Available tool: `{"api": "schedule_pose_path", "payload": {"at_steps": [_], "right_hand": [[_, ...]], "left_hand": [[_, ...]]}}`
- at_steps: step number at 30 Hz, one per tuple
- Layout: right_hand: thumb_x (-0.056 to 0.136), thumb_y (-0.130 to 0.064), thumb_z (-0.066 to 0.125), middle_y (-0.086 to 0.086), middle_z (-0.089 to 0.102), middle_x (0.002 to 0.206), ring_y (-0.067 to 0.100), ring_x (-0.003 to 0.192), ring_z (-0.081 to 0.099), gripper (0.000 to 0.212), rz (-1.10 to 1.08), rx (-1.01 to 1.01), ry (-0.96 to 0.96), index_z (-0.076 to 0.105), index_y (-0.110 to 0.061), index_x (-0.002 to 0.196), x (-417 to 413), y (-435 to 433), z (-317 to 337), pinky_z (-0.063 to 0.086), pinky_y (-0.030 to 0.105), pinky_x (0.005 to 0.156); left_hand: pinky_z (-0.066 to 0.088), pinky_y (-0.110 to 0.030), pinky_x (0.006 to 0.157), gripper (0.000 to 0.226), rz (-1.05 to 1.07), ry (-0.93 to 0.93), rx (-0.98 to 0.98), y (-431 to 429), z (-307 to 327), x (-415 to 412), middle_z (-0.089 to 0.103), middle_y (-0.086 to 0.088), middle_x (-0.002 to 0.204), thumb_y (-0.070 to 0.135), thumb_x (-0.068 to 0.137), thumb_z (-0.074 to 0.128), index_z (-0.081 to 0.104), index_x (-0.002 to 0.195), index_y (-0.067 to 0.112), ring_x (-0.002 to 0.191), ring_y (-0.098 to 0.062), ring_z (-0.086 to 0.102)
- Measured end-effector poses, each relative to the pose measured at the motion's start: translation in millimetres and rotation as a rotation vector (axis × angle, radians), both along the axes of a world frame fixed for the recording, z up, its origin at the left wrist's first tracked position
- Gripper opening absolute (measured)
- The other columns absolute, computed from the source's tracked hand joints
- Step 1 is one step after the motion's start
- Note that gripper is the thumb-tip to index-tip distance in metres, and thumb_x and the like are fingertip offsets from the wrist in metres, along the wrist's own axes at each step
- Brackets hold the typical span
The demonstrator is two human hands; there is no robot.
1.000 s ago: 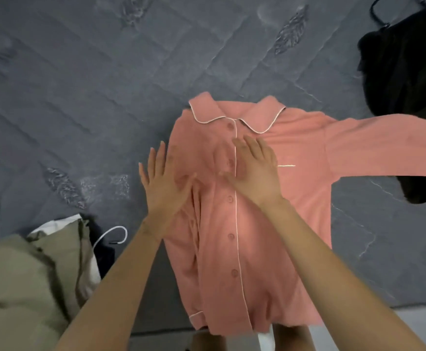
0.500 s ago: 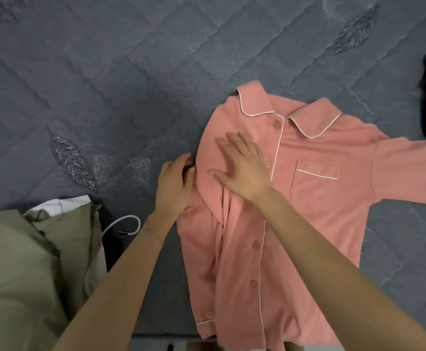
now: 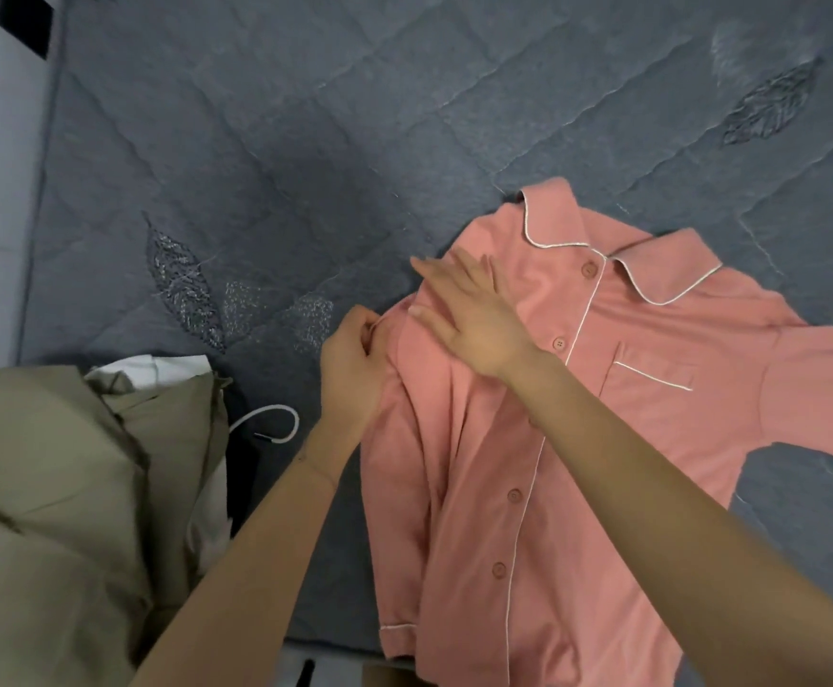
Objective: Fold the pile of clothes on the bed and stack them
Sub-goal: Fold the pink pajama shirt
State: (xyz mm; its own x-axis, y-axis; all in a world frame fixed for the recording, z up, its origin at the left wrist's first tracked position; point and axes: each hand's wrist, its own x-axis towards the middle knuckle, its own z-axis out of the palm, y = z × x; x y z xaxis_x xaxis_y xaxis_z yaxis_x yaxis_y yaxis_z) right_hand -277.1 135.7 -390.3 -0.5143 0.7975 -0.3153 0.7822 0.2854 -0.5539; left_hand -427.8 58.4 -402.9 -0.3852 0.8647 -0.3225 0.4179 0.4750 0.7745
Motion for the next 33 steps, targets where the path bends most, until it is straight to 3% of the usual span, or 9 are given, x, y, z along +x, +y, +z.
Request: {"api": "schedule_pose_path", "payload": {"at_steps": [2,4,9,13,17,19,23,27,33], "right_hand": [[0.095,-0.047,0.053,0.006,0.044,0.143,0.025,0.143,0.023,0.063,0.061,-0.013,-0.076,0.035,-0.021,0.149,-6,4,0,-0.004,0.049,0.119],[0.090,-0.035,0.060,0.007,0.052,0.125,0.025,0.131,0.035,0.049,0.061,0.037,-0.131,0.053,-0.019,0.136,-9,4,-1,-0.002,0.045,0.118],[0.080,-0.014,0.067,0.011,0.062,0.091,0.032,0.098,0.053,0.015,-0.107,0.152,0.011,0.071,-0.010,0.094,-5,-4,-1,0.028,0.036,0.098],[0.077,-0.024,0.072,0.006,0.066,0.094,0.029,0.099,0.057,0.022,0.016,-0.006,-0.124,0.068,-0.012,0.095,4,-13,-5,0.033,0.033,0.093],[0.077,-0.045,0.073,0.001,0.067,0.111,0.025,0.110,0.058,0.059,-0.010,-0.126,-0.135,0.058,-0.020,0.128,10,-22,-3,0.038,0.036,0.100],[0.083,-0.059,0.062,-0.002,0.068,0.114,0.021,0.114,0.058,0.066,-0.059,-0.108,-0.136,0.048,-0.027,0.139,8,-23,-3,0.035,0.036,0.102],[0.095,-0.058,0.042,0.000,0.059,0.127,0.019,0.121,0.052,0.058,-0.142,-0.099,-0.130,0.042,-0.028,0.144,1,-16,-6,0.027,0.037,0.103],[0.099,-0.041,0.048,0.006,0.044,0.142,0.024,0.127,0.046,0.051,-0.146,-0.102,-0.192,0.042,-0.017,0.143,-8,-12,-14,0.028,0.039,0.105],[0.090,-0.020,0.060,0.010,0.064,0.111,0.029,0.104,0.060,0.018,-0.281,-0.171,-0.126,0.066,-0.010,0.104,-14,-7,-14,0.043,0.037,0.091]], "left_hand": [[0.035,-0.017,0.054,0.015,0.011,0.032,0.030,6,5,-11,0.047,0.010,0.060,0.009,0.091,0.058,0.057,0.076,0.011,0.054,0.000,0.041],[0.039,-0.020,0.057,0.011,0.012,0.028,0.034,10,10,-19,0.054,0.005,0.062,0.010,0.089,0.061,0.063,0.079,0.012,0.057,-0.002,0.045],[0.038,-0.018,0.058,0.031,0.054,-0.009,0.003,8,16,-21,0.061,-0.008,0.065,0.023,0.094,0.060,0.060,0.069,0.005,0.058,-0.006,0.047],[0.039,-0.017,0.060,0.029,-0.009,-0.095,-0.161,-4,10,-19,0.064,-0.005,0.071,0.022,0.098,0.055,0.065,0.079,0.002,0.062,-0.009,0.054],[0.039,-0.020,0.040,0.012,0.018,-0.264,-0.293,-27,-5,-11,0.058,-0.001,0.062,0.014,0.098,0.054,0.062,0.098,0.005,0.032,-0.004,0.046],[0.043,-0.018,0.041,0.015,0.030,-0.194,-0.289,-31,-13,-10,0.065,-0.004,0.077,0.014,0.097,0.056,0.066,0.105,0.007,0.038,-0.006,0.054],[0.051,-0.027,0.079,0.016,0.004,-0.080,-0.223,-28,-21,-13,0.071,0.001,0.092,0.022,0.093,0.062,0.072,0.104,0.014,0.084,-0.015,0.066],[0.045,-0.015,0.072,0.015,-0.026,-0.062,-0.188,-24,-20,-15,0.065,0.009,0.078,0.028,0.090,0.066,0.071,0.102,0.021,0.074,-0.004,0.060],[0.043,-0.007,0.073,0.019,-0.018,-0.108,-0.106,-14,-11,-16,0.067,0.005,0.090,0.022,0.091,0.066,0.070,0.108,0.015,0.077,0.004,0.058]]}}
